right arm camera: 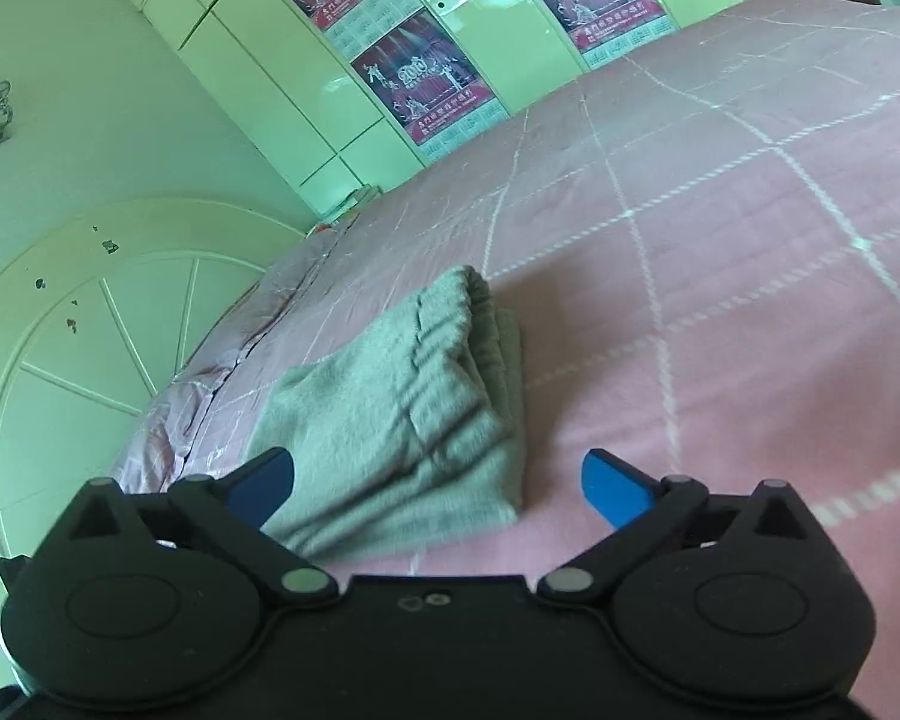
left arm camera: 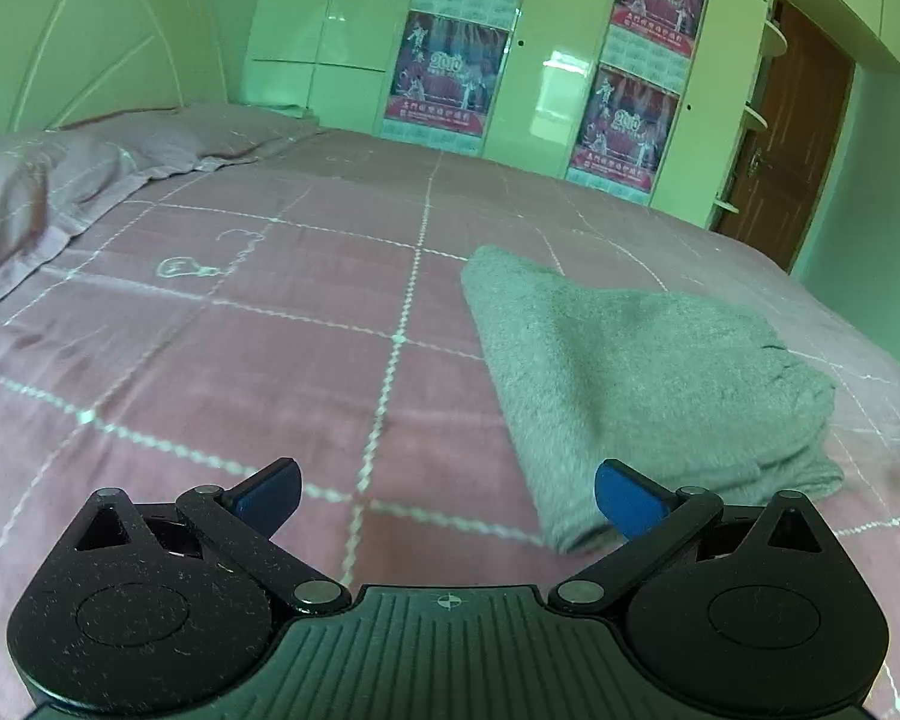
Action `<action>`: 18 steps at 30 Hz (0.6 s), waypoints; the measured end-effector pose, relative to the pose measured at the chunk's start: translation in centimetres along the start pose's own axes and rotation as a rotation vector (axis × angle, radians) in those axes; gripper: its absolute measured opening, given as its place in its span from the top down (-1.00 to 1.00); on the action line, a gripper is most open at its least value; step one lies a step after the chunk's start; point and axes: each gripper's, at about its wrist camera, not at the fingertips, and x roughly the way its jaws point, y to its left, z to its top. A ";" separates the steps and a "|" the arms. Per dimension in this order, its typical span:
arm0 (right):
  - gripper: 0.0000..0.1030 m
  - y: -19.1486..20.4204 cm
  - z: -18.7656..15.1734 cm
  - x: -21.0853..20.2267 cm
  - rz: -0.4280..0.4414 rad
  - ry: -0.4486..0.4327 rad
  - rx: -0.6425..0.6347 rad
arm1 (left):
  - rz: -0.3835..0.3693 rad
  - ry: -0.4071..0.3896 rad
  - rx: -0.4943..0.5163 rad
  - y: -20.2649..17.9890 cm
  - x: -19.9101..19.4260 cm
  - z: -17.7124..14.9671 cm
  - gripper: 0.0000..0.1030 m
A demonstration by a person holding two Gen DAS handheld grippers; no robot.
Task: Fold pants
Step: 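Release the stack and withdraw both grippers from the folded pants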
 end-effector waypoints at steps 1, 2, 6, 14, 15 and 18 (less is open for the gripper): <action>-0.89 -0.1 -0.6 -1.1 -0.005 0.011 0.007 | 0.005 0.015 0.003 0.1 -1.3 -0.7 -1.00; -0.89 -0.2 -1.5 -2.4 -0.003 0.024 0.016 | 0.012 0.022 -0.001 0.1 -2.7 -1.4 -1.00; -0.90 1.6 -5.5 -7.1 -0.017 0.027 -0.031 | 0.006 0.007 -0.016 -0.9 -8.0 -4.6 -1.00; -0.89 7.4 -12.7 -14.0 0.012 0.044 -0.130 | -0.001 -0.077 0.022 -6.6 -17.6 -10.1 -1.00; -0.89 8.4 -13.5 -14.9 -0.019 0.019 -0.156 | 0.010 -0.100 0.047 -7.4 -18.6 -10.6 -1.00; -0.89 10.9 -15.7 -16.5 -0.114 -0.054 -0.282 | 0.024 -0.169 0.128 -9.4 -21.3 -12.0 -1.00</action>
